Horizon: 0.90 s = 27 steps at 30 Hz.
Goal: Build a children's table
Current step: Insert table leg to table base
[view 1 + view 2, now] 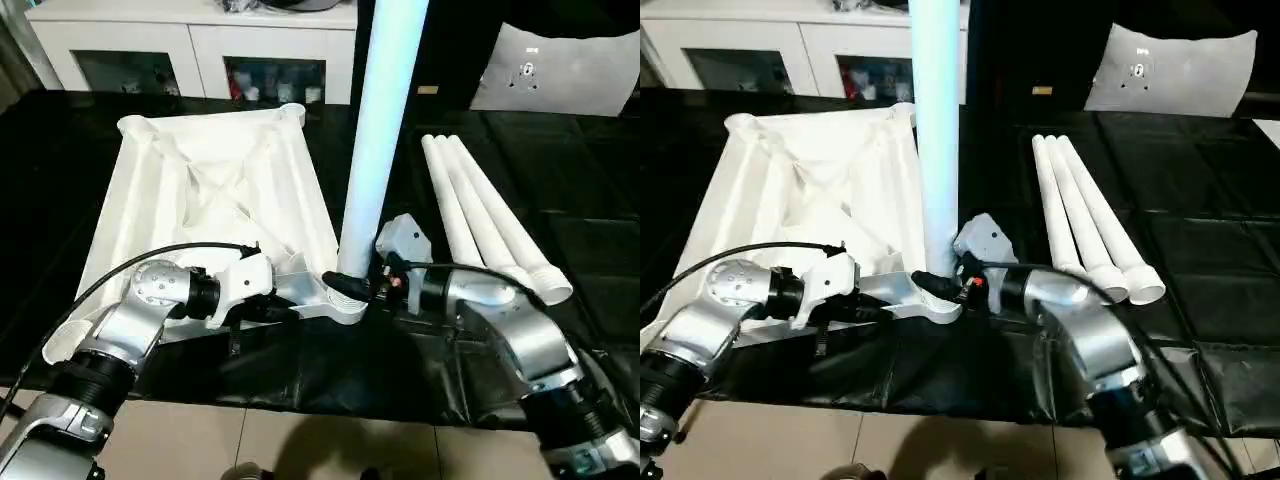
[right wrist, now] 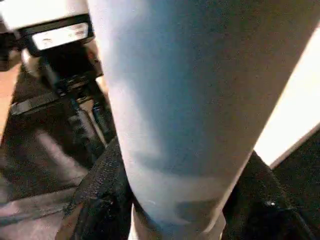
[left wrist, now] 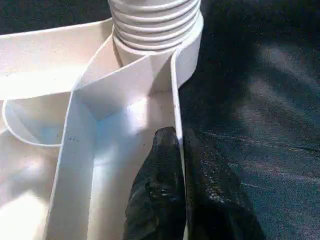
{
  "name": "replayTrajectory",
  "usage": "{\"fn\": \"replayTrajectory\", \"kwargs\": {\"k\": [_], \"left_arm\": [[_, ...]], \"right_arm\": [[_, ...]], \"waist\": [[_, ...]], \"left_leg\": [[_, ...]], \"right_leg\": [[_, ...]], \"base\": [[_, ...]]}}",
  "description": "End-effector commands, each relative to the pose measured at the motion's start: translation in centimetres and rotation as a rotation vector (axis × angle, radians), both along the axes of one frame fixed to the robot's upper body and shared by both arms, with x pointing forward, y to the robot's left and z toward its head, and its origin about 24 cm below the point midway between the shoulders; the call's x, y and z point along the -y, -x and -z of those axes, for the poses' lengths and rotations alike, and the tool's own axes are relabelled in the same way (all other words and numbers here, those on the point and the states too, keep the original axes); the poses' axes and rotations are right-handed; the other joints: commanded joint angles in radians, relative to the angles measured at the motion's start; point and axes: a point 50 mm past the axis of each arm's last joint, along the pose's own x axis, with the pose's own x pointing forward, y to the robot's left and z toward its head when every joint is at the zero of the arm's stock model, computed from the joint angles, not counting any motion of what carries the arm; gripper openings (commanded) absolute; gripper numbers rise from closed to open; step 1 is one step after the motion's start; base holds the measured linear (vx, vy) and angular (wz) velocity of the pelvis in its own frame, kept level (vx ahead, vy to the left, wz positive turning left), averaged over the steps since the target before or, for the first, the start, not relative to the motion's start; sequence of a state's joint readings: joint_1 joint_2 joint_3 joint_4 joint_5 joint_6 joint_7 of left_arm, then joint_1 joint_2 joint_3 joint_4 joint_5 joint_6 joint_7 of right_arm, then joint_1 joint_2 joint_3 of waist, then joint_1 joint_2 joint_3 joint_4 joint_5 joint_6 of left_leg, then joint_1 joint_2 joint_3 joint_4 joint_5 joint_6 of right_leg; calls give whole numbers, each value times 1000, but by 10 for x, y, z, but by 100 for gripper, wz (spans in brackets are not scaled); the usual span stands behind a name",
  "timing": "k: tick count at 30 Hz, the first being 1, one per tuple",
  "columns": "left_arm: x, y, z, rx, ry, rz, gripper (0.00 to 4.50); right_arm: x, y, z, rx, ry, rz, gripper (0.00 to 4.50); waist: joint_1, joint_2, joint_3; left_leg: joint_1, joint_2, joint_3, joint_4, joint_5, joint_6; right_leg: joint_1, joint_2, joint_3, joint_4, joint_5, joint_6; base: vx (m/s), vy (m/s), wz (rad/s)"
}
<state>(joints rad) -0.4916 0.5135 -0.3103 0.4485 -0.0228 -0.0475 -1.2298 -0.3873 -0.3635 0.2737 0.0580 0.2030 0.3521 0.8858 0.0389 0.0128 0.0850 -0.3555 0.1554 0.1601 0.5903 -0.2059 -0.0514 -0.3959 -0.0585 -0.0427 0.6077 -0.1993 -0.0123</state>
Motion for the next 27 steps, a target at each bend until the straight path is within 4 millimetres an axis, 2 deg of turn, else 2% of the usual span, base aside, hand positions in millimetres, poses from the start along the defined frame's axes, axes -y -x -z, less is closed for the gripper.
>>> {"fn": "replayTrajectory", "kwargs": {"k": [1, 3, 5, 10, 11, 13, 14, 15, 17, 19, 20, 21, 22, 23, 24, 25, 26, 27], "left_arm": [[13, -9, -13, 61, -5, 56, 0], [12, -12, -16, 71, -9, 49, 0], [9, -21, -22, 96, -13, 25, 0], [3, -27, -28, 113, -30, 8, 0], [2, -27, -28, 113, -30, 7, 0], [-4, -24, -28, 101, -16, -39, 0], [-6, -23, -27, 101, -14, -50, 0], [-8, -21, -26, 100, -11, -69, 0], [-12, -19, -24, 104, -13, -102, 0], [-20, -14, -22, 121, -16, -187, 0], [-28, -7, -20, 124, -8, -272, 0], [-30, -5, -19, 125, -6, -301, 0], [-32, 1, -19, 118, -1, -336, 0], [-29, 13, -16, 95, 6, -352, 0], [-29, 13, -16, 94, 7, -353, 0], [-23, 22, -14, 79, 10, -354, 0], [-17, 29, -13, 68, 14, -353, 0], [-7, 37, -12, 52, 30, -347, 0]], "right_arm": [[-10, 31, 52, -270, 105, -137, 191], [-11, 33, 53, -277, 104, -145, 191], [-14, 39, 53, -299, 94, -170, 191], [-18, 41, 54, -303, 81, -176, 191], [-18, 40, 54, -302, 82, -174, 191], [-18, 27, 57, -240, 106, -61, 191], [-18, 25, 56, -229, 107, -38, 191], [-18, 20, 56, -211, 108, 4, 191], [-17, 14, 54, -181, 102, 54, 191], [-17, 6, 50, -146, 77, 126, 191], [-18, 0, 48, -127, 56, 182, 191], [-18, -2, 47, -122, 50, 201, 191], [-19, -4, 46, -118, 38, 222, 191], [-20, -6, 46, -121, 24, 253, 191], [-20, -6, 46, -121, 24, 254, 191], [-22, -9, 47, -123, 17, 286, 191], [-23, -11, 48, -125, 15, 311, 191], [-24, -14, 49, -123, 15, 344, 191]], "waist": [[-9, 4, -16], [-5, 3, -17], [-5, 3, -17], [-8, 4, -14], [-10, 4, -11], [-13, 4, -6], [-14, 3, 1], [-15, 4, 3], [-19, 4, 7], [-24, 5, 9], [-33, 5, 9], [-41, 7, 11], [-45, 2, 13], [-50, 5, 13], [-54, -5, 14], [-56, -2, 14], [-59, 1, 10], [-62, -9, 7]], "left_leg": [[6, 74, -24, -98, -323, 14], [4, 73, -21, -99, -266, 26], [4, 74, -20, -100, -240, 33], [2, 78, -18, -105, -230, 34], [2, 79, -17, -107, -244, 31], [4, 79, -17, -110, -271, 24], [2, 78, -20, -116, -309, 12], [7, 81, -23, -115, -334, 2], [1, 80, -29, -120, -342, -7], [5, 79, -30, -120, -359, -8], [1, 85, -33, -123, -357, -17], [-9, 84, -36, -125, -352, -14], [-10, 82, -34, -126, -351, -10], [-8, 83, -34, -126, -350, -7], [-6, 81, -30, -124, -349, -1], [-8, 80, -29, -124, -333, 7], [-6, 83, -24, -121, -297, 11], [-4, 84, -18, -119, -274, 20]], "right_leg": [[20, -87, 66, -98, -369, -175], [25, -86, 64, -92, -271, -195], [31, -88, 62, -89, -235, -205], [34, -92, 61, -90, -212, -221], [33, -92, 61, -92, -231, -223], [29, -95, 64, -97, -290, -220], [26, -96, 63, -104, -387, -200], [22, -103, 67, -108, -466, -182], [22, -103, 67, -112, -527, -160], [13, -103, 69, -119, -576, -139], [15, -106, 70, -114, -557, -152], [20, -103, 66, -110, -543, -153], [18, -100, 66, -112, -540, -153], [17, -99, 67, -110, -511, -163], [12, -95, 68, -113, -508, -163], [16, -96, 69, -111, -485, -172], [17, -97, 72, -106, -418, -195], [18, -91, 70, -106, -368, -211]], "base": [[0, 0, 0], [0, 0, 0], [0, 0, 0], [0, 0, 0], [0, 0, 0], [0, 0, 0], [0, 0, 0], [0, 0, 0], [0, 0, 0], [0, 0, 0], [0, 0, 0], [0, 0, 0], [0, 0, 0], [0, 0, 0], [0, 0, 0], [0, 0, 0], [0, 0, 0], [0, 0, 0]]}}
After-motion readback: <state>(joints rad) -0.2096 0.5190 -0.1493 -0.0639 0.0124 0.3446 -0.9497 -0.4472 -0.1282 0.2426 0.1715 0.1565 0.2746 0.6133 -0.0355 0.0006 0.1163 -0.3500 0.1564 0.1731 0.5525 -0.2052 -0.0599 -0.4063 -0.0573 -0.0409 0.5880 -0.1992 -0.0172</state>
